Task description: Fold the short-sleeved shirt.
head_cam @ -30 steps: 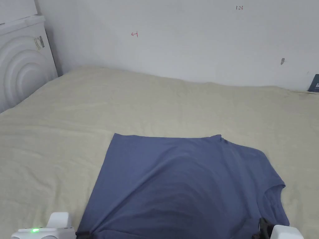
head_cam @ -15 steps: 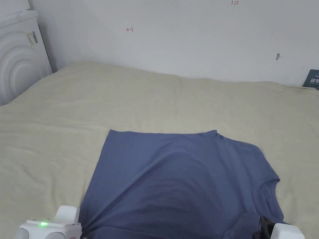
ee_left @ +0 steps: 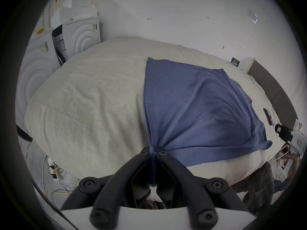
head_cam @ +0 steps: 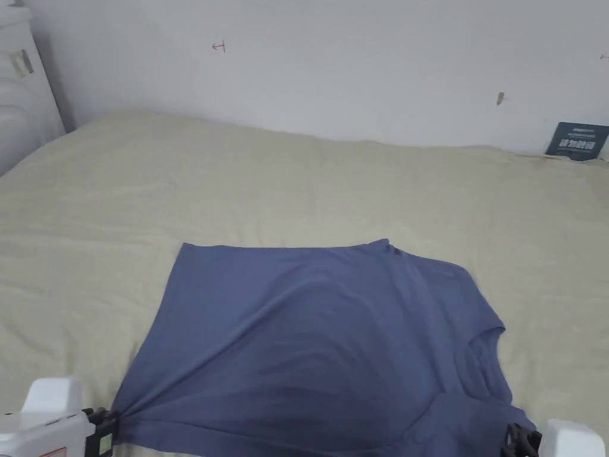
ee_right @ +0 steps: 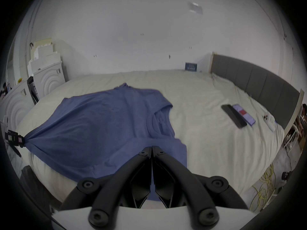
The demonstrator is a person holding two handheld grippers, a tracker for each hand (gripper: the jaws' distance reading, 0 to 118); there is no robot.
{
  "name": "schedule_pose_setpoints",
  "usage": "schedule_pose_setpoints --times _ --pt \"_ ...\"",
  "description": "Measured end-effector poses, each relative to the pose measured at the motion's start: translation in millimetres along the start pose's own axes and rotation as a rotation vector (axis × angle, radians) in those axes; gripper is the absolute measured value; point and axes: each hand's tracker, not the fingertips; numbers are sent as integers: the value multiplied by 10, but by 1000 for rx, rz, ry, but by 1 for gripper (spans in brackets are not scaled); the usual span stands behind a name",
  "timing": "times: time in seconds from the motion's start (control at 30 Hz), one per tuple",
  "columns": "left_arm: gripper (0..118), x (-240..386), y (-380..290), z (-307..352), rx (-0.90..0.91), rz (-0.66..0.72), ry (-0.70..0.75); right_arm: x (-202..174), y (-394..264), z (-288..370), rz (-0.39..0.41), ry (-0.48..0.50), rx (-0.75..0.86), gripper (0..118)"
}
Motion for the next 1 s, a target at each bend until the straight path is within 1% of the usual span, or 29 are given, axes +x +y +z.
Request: schedule_pose_setpoints --times 0.07,0.1,0.13,0.17,0.2,0.23,0.27,0.33,0.4,0.43,0.47,0.5,0.53,0.57,0.6,0.63,0.67,0.73,0.8,0.83,1.0 --pt "0 -5 12 -13 0 -1 0 60 5 -61 -22 12 -88 9" --pt "0 -1 11 -23 1 -8 6 92 -10 -92 -36 10 -117 20" --pt "0 0 4 -36 -2 -15 7 114 -26 -139 -39 19 -148 42" --pt "0 -5 -6 -56 -6 -15 9 128 -46 -183 -41 23 -168 57" --pt "0 -14 -16 -70 -10 -6 10 130 -75 -241 -25 28 -207 67" --pt "0 -19 -35 -84 -13 -2 9 132 -118 -300 -11 5 -261 74" --pt "0 -16 -54 -97 -15 -3 11 122 -155 -348 1 -14 -287 76" --pt "0 -17 -97 -133 -23 -6 19 115 -246 -456 23 -38 -357 76" --pt "0 -25 -137 -165 -29 -6 21 108 -342 -520 17 -18 -381 76" --pt "0 -34 -152 -180 -31 -4 24 106 -377 -530 13 -20 -378 70" --pt "0 -41 -159 -184 -34 0 25 107 -403 -501 9 -17 -357 61" --pt "0 -54 -170 -192 -34 8 23 113 -424 -473 4 2 -318 41" --pt "0 -62 -181 -200 -33 11 21 112 -424 -446 -2 26 -309 9" --pt "0 -62 -191 -211 -34 12 21 114 -431 -429 -29 63 -273 9" --pt "0 -57 -198 -222 -37 9 25 96 -442 -419 -18 43 -285 9" --pt "0 -52 -213 -229 -36 3 29 72 -459 -395 9 26 -285 9" --pt "0 -48 -228 -229 -33 2 29 74 -481 -375 15 32 -262 8" --pt "0 -45 -271 -223 -17 -5 33 92 -509 -304 2 32 -235 7" --pt "0 -45 -306 -209 -14 -10 30 81 -512 -215 23 19 -190 7" --pt "0 -43 -337 -196 -6 -12 29 71 -513 -176 38 9 -180 7" --pt "0 -77 -444 -153 9 -3 34 52 -469 -14 56 -3 -176 6"
